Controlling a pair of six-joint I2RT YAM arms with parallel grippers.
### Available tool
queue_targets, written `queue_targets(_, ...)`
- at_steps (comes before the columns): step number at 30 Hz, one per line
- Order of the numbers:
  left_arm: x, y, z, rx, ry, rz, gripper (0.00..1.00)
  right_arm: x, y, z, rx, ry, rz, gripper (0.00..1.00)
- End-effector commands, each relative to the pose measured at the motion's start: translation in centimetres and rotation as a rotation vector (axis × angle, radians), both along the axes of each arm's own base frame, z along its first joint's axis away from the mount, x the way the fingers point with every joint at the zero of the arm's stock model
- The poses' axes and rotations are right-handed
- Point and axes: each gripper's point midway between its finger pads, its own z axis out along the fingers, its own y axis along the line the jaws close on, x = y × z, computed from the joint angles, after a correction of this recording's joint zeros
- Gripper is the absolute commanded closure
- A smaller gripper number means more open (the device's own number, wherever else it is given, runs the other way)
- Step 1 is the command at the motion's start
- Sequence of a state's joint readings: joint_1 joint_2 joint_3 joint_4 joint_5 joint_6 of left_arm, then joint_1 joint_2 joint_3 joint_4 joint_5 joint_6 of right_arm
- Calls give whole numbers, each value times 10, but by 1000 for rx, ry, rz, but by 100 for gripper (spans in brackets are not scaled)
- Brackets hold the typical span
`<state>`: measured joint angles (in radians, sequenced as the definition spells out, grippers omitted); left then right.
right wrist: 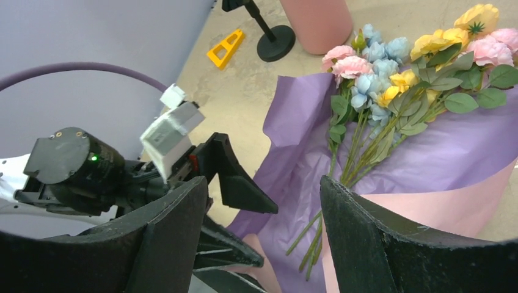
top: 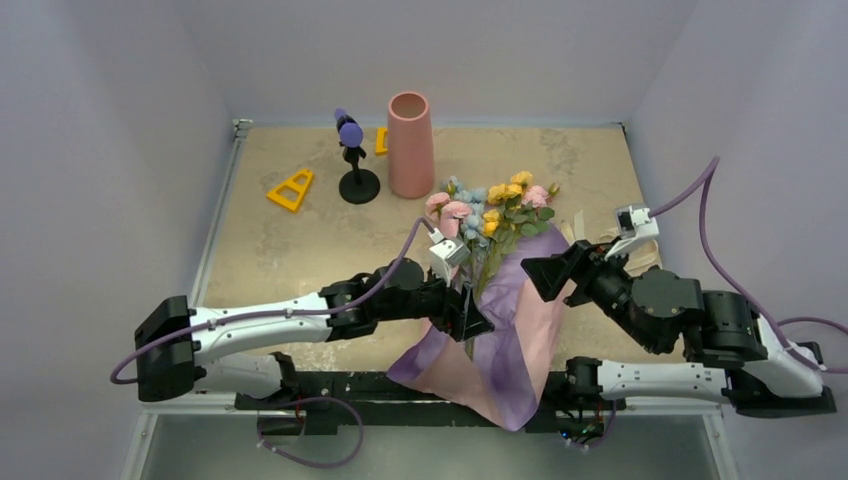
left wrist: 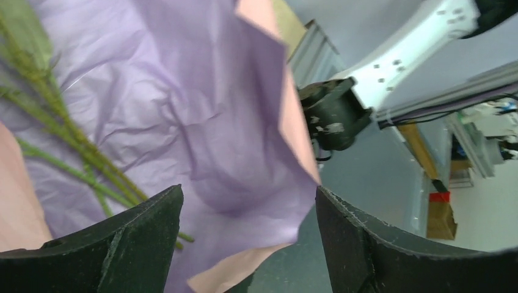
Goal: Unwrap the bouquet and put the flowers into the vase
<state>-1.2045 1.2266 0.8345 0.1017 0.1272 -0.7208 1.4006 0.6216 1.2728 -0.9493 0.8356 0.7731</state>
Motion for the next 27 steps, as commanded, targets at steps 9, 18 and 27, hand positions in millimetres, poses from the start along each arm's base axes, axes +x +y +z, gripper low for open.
queue_targets(9, 66, 57, -83, 413, -10, 432, 19, 1, 39, -26, -75, 36, 30, 28)
queue_targets(18, 84, 145, -109, 596, -31, 725, 18, 3, 48, -43, -136, 60, 11, 29)
queue_targets(27, 80, 191, -145, 606, 64, 814, 18, 5, 75, -70, -242, 99, 15, 30)
